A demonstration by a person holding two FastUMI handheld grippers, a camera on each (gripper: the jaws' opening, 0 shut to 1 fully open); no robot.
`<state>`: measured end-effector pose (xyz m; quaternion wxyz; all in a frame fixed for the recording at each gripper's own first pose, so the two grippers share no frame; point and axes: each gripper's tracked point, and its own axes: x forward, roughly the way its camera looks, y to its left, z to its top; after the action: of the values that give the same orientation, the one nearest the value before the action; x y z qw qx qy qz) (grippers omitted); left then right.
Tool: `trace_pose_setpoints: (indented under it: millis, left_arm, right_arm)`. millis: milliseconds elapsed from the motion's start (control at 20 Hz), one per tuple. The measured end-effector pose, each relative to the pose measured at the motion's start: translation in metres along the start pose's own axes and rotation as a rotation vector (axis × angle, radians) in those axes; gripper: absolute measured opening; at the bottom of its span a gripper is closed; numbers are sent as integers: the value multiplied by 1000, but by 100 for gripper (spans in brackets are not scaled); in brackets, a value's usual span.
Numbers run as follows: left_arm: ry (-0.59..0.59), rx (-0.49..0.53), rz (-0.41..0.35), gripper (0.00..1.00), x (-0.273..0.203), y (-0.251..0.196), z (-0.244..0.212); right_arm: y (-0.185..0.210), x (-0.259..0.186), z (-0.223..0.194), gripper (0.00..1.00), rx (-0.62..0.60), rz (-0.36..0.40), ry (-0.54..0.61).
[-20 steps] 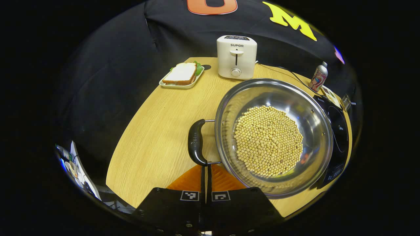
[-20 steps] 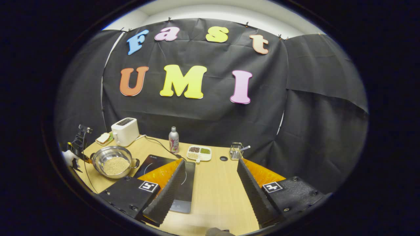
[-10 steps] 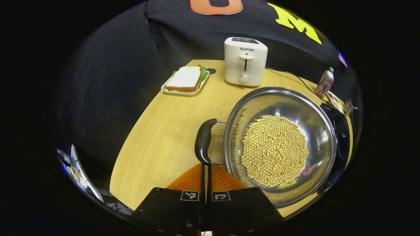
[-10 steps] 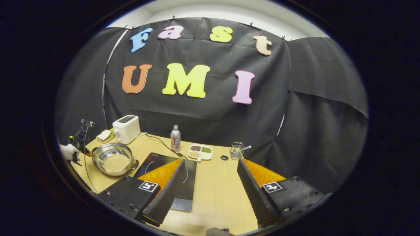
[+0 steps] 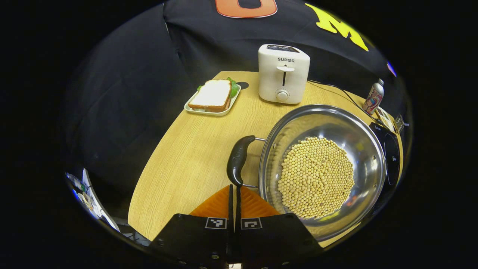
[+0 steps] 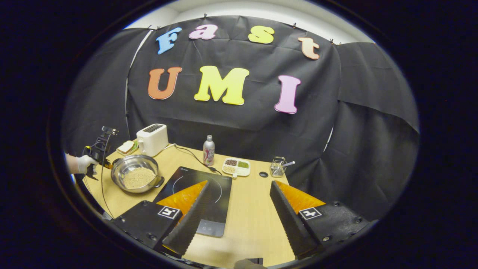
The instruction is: First push the handle of the pot to place it horizontally, then grasp the pot with both hands and set it on the induction cooktop.
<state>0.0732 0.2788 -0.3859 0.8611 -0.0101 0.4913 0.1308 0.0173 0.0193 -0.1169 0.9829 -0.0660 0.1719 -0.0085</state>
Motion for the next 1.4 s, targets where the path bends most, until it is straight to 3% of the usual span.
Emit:
trace_pose_setpoints:
  millis: [50, 200, 250, 350, 450, 500, 600, 900, 1300, 1400]
  left_arm:
    - [-19, -5, 1, 0, -6, 1, 0]
    - [-66, -30, -59, 0, -33, -5, -8]
    - [-77, -55, -74, 15, -43, -6, -14]
    - [-96, -75, -69, 69, -65, 1, -27]
    - [-133, -62, -28, 46, -93, 16, -34]
    - [-157, -53, -27, 70, -109, 20, -35]
    - [-200, -22, -19, 100, -134, 25, -33]
    - [-278, 55, -46, 97, -130, 24, -5]
    - [-283, 154, -163, 97, -49, -3, 42]
    - [-247, 155, -187, 97, -29, -10, 46]
  right_arm:
    - [1, -1, 1, 100, -4, 10, -11]
    - [0, -10, -3, 100, 0, 42, -36]
    - [-1, -15, -4, 100, 9, 54, -46]
    - [-1, -24, -9, 100, 3, 75, -63]
    - [5, -31, -13, 100, -4, 114, -69]
    - [12, -33, -16, 100, 1, 143, -71]
    - [28, -30, -21, 100, 9, 188, -63]
    - [124, 21, -34, 100, 30, 301, 35]
    - [278, 149, -73, 99, 146, 382, 287]
    - [300, 175, -92, 92, 147, 382, 362]
